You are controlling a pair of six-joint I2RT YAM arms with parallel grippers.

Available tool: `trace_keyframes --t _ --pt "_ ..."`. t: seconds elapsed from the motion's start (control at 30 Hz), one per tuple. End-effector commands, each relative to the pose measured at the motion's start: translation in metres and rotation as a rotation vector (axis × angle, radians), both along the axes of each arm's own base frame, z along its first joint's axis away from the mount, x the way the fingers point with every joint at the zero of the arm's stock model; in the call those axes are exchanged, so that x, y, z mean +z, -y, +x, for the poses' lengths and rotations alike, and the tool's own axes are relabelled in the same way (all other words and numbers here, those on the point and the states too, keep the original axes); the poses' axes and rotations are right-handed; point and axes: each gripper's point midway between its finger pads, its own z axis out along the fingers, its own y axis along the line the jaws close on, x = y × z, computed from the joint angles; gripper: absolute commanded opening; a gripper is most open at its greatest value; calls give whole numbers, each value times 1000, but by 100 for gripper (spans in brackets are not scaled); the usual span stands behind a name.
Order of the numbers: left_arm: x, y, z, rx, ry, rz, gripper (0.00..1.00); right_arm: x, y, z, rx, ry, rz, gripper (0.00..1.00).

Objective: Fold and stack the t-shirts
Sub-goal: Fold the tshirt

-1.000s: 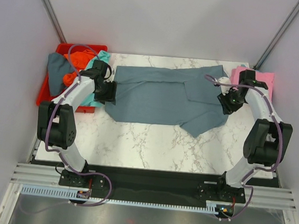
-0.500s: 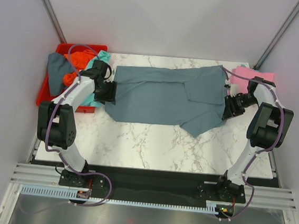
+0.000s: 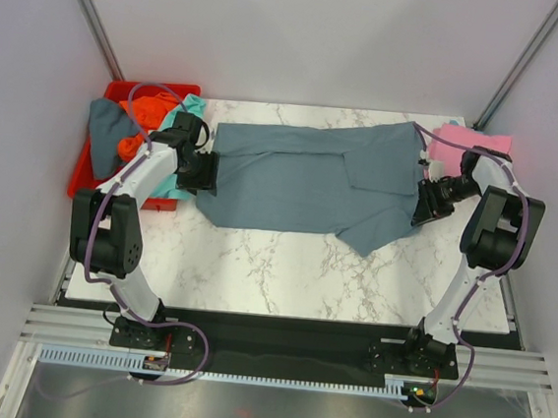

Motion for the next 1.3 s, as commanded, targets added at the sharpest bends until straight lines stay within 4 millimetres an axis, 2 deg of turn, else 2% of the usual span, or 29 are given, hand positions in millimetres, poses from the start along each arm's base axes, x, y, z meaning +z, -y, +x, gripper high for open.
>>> trace_keyframes --t 0.0,0.33,0.6,0.73,0.87,1.27 --pt "11 6 13 -34 52 -11 63 10 -2 13 -12 34 37 35" --pt "9 5 12 -31 47 -4 63 9 0 21 -22 26 39 32" --pt "9 6 13 -33 49 -7 63 7 -1 15 -6 -5 42 31" --pt "9 6 13 -33 46 -7 63 6 -2 10 2 -24 47 26" --pt "8 7 13 -33 44 -10 63 6 -2 4 15 -48 48 25" --pt "8 8 13 -34 49 -11 63 3 -3 3 15 -66 62 22"
